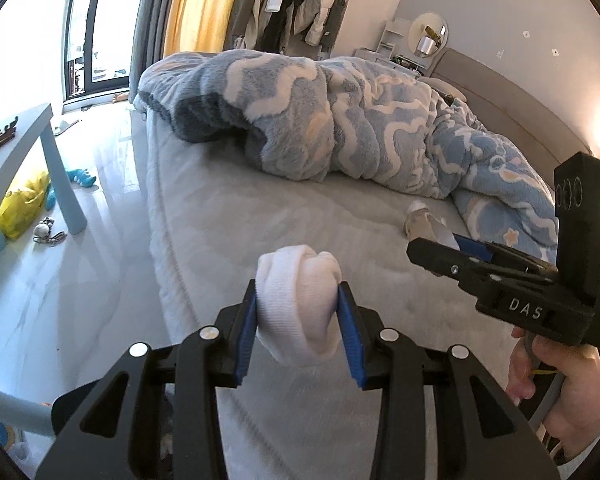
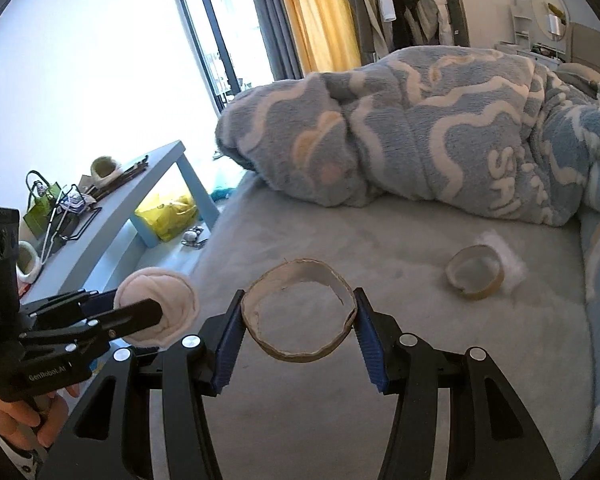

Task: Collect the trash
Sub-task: 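Carry the white sock and brown tape roll over the black bin, then open the right gripper to drop the tape roll while the left gripper drops the sock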

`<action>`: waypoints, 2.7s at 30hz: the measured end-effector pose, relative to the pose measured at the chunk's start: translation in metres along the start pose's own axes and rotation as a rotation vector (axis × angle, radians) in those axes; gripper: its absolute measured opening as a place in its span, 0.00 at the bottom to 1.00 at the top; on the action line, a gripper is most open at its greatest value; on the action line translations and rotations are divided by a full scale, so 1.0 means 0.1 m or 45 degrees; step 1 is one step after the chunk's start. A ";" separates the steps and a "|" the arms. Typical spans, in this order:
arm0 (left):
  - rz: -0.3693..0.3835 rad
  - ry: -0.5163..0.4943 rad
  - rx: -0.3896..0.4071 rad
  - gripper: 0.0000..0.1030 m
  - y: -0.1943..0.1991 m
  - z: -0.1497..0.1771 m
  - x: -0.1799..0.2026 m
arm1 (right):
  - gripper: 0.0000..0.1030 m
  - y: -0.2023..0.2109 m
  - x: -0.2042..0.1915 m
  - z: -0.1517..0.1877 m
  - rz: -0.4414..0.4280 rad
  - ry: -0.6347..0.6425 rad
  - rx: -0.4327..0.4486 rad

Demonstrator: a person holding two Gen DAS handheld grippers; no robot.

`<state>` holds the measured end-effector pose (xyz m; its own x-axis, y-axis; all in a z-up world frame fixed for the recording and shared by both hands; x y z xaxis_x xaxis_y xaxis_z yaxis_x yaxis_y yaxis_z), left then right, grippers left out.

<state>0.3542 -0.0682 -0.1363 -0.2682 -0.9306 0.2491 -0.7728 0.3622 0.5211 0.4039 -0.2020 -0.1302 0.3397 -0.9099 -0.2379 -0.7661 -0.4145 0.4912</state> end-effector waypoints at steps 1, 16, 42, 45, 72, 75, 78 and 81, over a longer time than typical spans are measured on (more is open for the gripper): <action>-0.002 -0.002 0.000 0.40 0.04 0.01 -0.01 | 0.51 0.03 -0.06 0.01 -0.002 -0.003 0.006; -0.047 -0.073 -0.004 0.40 0.69 0.26 -0.33 | 0.51 0.16 -0.85 0.28 -0.054 0.044 -0.001; -0.218 0.003 -0.216 0.40 1.07 0.94 -1.36 | 0.51 -0.15 -1.96 0.64 -0.175 0.167 -0.080; -0.225 0.031 -0.248 0.40 1.09 1.02 -1.47 | 0.51 -0.21 -2.09 0.69 -0.192 0.184 -0.097; -0.232 0.146 -0.131 0.69 1.54 0.90 -2.00 | 0.51 -0.83 -2.70 1.46 -0.250 0.271 -0.373; -0.224 0.159 -0.088 0.68 1.60 0.81 -2.01 | 0.51 -0.90 -2.72 1.59 -0.252 0.275 -0.421; -0.224 0.170 -0.047 0.66 1.66 0.72 -2.02 | 0.51 -0.95 -2.73 1.70 -0.247 0.289 -0.456; -0.230 0.176 -0.012 0.63 1.73 0.63 -2.04 | 0.52 -0.99 -2.74 1.79 -0.244 0.295 -0.482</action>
<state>0.2392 0.1808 -0.1486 -0.0439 -0.9646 0.2599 -0.7955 0.1912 0.5751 0.2891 0.0908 -0.2634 0.6011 -0.7781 -0.1823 -0.4396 -0.5125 0.7376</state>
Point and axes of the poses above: each gripper's, at about its wrist camera, not at the fingertips, and y roughly against the way its jaws point, x to its right, z to its underside, the point moved 9 cm from there along -y, roughly the way its jaws point, and after that the axes turned 12 degrees about x, right-handed, at the moved point
